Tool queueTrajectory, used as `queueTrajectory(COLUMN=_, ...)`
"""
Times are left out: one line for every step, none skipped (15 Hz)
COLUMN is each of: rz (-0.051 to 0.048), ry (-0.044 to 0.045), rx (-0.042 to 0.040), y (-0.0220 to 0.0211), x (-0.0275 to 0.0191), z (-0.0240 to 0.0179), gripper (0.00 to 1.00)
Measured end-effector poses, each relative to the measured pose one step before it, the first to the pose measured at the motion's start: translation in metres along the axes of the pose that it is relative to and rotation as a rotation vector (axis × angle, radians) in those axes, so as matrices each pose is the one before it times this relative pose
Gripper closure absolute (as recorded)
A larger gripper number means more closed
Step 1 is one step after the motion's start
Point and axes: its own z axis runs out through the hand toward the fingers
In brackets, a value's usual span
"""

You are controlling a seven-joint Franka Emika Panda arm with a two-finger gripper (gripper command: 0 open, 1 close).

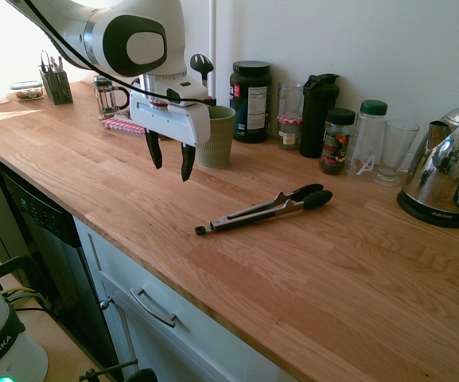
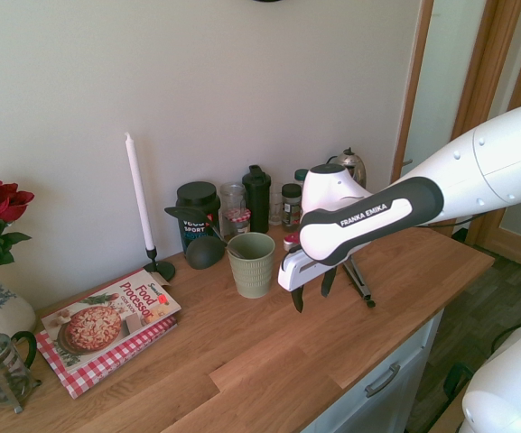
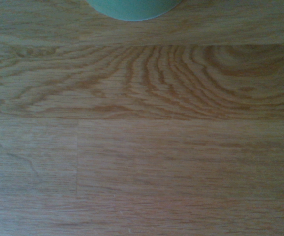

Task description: Put the tongs back in the holder

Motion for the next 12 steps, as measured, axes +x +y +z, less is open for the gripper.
queueTrajectory(rz=0.0005, ry=-0.00238, rx=-0.00151, y=-0.00009, x=0.00008, z=0.00068, gripper=0.0)
queueTrajectory(rz=-0.00041, ry=-0.0033, rx=-0.00252, y=-0.00059, x=0.00087, z=0.00078, gripper=0.0)
queueTrajectory(rz=0.00392, ry=0.00036, rx=0.00282, y=-0.00181, x=0.00426, z=-0.00459, gripper=0.0)
queueTrajectory(rz=0.0123, ry=0.00508, rx=0.00915, y=-0.00172, x=0.00863, z=-0.01116, gripper=0.0)
queueTrajectory(rz=0.02393, ry=0.00611, rx=0.00721, y=0.00084, x=0.01336, z=-0.01566, gripper=0.0)
queueTrajectory(rz=0.03215, ry=0.01016, rx=0.00296, y=0.00444, x=0.01745, z=-0.01735, gripper=0.0)
queueTrajectory(rz=0.03885, ry=0.01369, rx=0.01117, y=0.00686, x=0.02025, z=-0.01722, gripper=0.0)
queueTrajectory(rz=0.0407, ry=0.01302, rx=0.01327, y=0.00891, x=0.02043, z=-0.01155, gripper=0.0)
queueTrajectory(rz=0.04149, ry=0.01002, rx=0.00877, y=0.00985, x=0.02205, z=-0.0052, gripper=0.0)
queueTrajectory(rz=0.03386, ry=0.00564, rx=0.00587, y=0.00785, x=0.02134, z=0.0027, gripper=0.0)
queueTrajectory(rz=0.02469, ry=0.00625, rx=0.00389, y=0.00575, x=0.01941, z=0.00959, gripper=0.0)
queueTrajectory(rz=0.02063, ry=0.00322, rx=-0.00172, y=0.00309, x=0.01478, z=0.01308, gripper=0.0)
